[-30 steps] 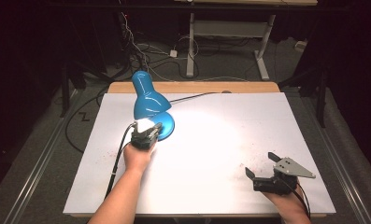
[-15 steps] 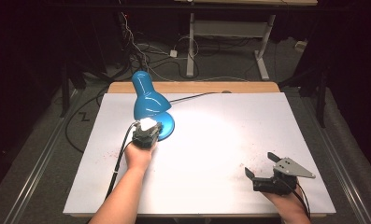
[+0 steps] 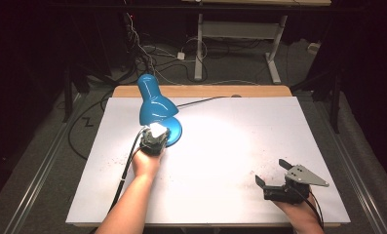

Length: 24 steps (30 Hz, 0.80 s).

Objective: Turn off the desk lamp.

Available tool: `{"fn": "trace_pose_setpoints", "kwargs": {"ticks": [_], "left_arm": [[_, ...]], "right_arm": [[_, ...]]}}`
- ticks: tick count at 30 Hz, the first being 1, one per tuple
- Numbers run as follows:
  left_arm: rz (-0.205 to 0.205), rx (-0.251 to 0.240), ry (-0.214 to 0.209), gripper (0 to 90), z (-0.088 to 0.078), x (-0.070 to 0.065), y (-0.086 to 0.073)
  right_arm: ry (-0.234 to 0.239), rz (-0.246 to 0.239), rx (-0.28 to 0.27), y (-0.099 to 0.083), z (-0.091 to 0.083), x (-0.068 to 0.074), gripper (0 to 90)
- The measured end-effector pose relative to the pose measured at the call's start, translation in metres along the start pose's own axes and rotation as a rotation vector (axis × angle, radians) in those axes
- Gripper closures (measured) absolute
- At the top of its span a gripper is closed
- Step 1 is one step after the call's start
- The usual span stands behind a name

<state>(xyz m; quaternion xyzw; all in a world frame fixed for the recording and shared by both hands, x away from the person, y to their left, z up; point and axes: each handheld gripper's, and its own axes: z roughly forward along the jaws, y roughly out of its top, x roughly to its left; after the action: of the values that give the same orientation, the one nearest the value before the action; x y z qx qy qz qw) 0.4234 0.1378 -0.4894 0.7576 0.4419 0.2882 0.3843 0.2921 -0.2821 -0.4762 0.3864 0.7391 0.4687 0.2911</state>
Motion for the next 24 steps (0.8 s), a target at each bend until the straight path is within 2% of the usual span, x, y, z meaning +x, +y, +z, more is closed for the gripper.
{"fn": "trace_pose_setpoints", "kwargs": {"ticks": [13,15,24], "left_arm": [[-0.014,0.003,0.005,88.0,0.0005,0.0015,0.0001],[-0.063,0.011,0.028,88.0,0.0025,0.0035,0.0003],[-0.056,0.011,0.033,88.0,0.0028,0.0022,0.0005]], "right_arm": [[0.003,-0.006,0.0,0.0002,-0.0002,0.0009,0.4],[0.002,-0.006,0.0,0.0002,-0.0003,0.0009,0.4],[0.005,-0.008,0.001,0.0002,0.0004,0.0011,0.4]]}}
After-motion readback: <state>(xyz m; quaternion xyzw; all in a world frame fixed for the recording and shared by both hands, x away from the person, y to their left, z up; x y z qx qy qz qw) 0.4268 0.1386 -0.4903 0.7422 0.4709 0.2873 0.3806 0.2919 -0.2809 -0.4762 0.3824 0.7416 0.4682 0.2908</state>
